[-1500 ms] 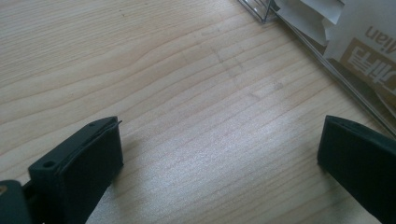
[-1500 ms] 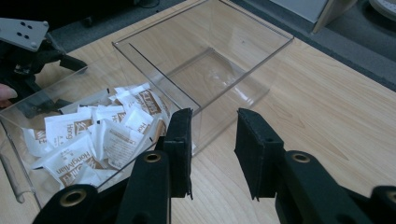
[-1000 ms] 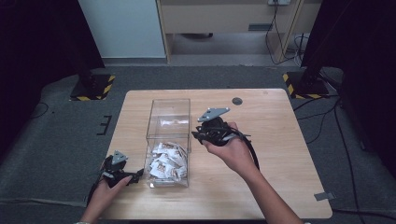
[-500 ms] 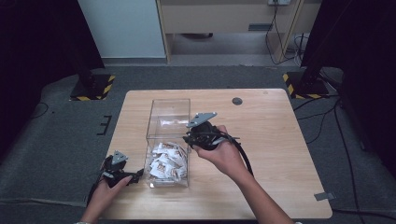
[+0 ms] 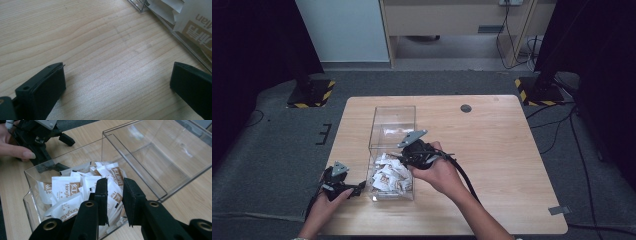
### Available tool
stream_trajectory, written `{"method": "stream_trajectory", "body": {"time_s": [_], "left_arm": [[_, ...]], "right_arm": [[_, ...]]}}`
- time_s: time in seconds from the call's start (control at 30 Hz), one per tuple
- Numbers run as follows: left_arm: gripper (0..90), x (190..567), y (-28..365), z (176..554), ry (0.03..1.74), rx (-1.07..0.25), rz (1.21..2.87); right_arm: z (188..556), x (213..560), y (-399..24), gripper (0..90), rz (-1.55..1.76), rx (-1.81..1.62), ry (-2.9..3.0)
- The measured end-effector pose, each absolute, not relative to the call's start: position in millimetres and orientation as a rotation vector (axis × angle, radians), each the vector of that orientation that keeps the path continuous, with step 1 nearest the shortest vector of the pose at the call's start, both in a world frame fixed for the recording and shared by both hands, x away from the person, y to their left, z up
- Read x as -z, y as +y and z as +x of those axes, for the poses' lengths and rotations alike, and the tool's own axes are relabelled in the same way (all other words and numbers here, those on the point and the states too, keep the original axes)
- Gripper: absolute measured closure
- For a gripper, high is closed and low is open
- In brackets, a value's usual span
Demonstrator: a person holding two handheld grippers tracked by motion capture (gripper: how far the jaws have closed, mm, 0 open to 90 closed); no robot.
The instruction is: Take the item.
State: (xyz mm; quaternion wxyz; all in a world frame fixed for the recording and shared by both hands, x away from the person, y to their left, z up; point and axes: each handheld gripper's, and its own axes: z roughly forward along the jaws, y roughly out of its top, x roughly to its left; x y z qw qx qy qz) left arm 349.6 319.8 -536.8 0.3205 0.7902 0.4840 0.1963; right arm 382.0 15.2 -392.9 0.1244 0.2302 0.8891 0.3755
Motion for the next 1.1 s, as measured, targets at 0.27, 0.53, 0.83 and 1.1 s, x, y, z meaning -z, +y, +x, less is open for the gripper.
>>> {"method": "stream_trajectory", "body": {"time_s": [0.27,0.53,0.83,1.1], "left_arm": [[0.0,536.8,319.8,349.6,1.272,-0.516,2.076],[0.0,536.8,319.8,349.6,1.272,-0.516,2.076],[0.0,536.8,319.8,349.6,1.272,-0.516,2.076],[0.0,536.8,319.8,349.6,1.272,-0.516,2.076]], "right_arm": [[377.5,403.6,27.8,70.1,0.636,-1.087,2.613],[374.8,416.6,34.3,63.5,0.621,-1.044,2.645],[372.6,426.5,40.2,64.2,0.609,-1.022,2.665],[372.6,433.2,43.4,68.9,0.601,-0.987,2.683]]}}
